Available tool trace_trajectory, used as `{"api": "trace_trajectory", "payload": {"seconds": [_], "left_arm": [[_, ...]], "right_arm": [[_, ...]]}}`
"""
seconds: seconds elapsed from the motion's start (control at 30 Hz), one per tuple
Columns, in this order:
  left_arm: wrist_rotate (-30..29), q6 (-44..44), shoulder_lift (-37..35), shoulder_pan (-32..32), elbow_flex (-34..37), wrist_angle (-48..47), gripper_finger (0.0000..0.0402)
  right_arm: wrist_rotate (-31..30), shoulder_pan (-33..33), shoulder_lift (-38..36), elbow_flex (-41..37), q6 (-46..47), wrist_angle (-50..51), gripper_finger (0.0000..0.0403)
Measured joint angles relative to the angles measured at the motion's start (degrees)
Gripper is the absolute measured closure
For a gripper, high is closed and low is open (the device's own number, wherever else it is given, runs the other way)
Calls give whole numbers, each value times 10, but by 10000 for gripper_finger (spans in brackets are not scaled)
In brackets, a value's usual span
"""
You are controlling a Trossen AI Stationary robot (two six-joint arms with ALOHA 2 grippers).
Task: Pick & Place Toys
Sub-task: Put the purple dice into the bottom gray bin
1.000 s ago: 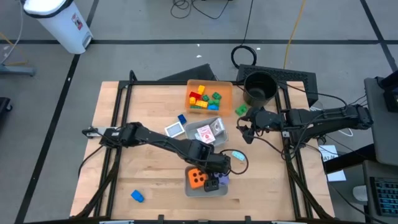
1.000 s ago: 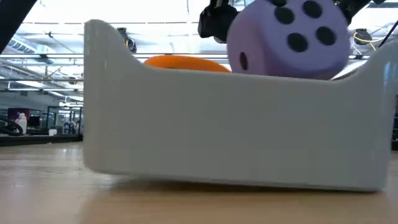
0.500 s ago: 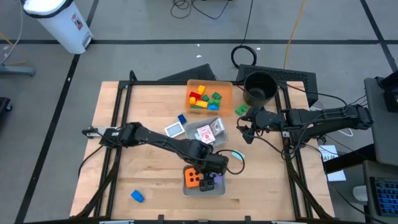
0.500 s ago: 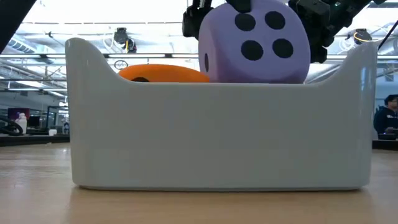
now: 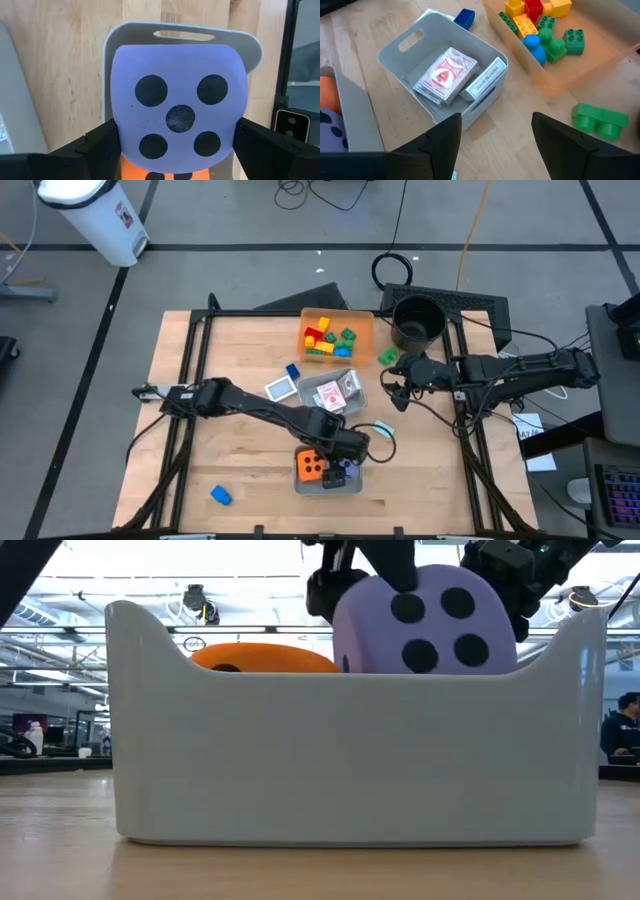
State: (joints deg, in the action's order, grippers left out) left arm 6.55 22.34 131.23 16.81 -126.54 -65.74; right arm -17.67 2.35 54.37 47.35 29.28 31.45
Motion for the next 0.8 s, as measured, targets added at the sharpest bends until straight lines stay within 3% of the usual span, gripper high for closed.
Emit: {"api": "trace_trajectory", "payload": {"seconds": [0.57,0.8], "left_arm": [[40,-17,34,-1,0,9,78],[38,-21,34,-8,0,9,41]], "right_arm": [[-1,0,0,-1,0,8,165],[-1,0,0,-1,1,5,165]]}}
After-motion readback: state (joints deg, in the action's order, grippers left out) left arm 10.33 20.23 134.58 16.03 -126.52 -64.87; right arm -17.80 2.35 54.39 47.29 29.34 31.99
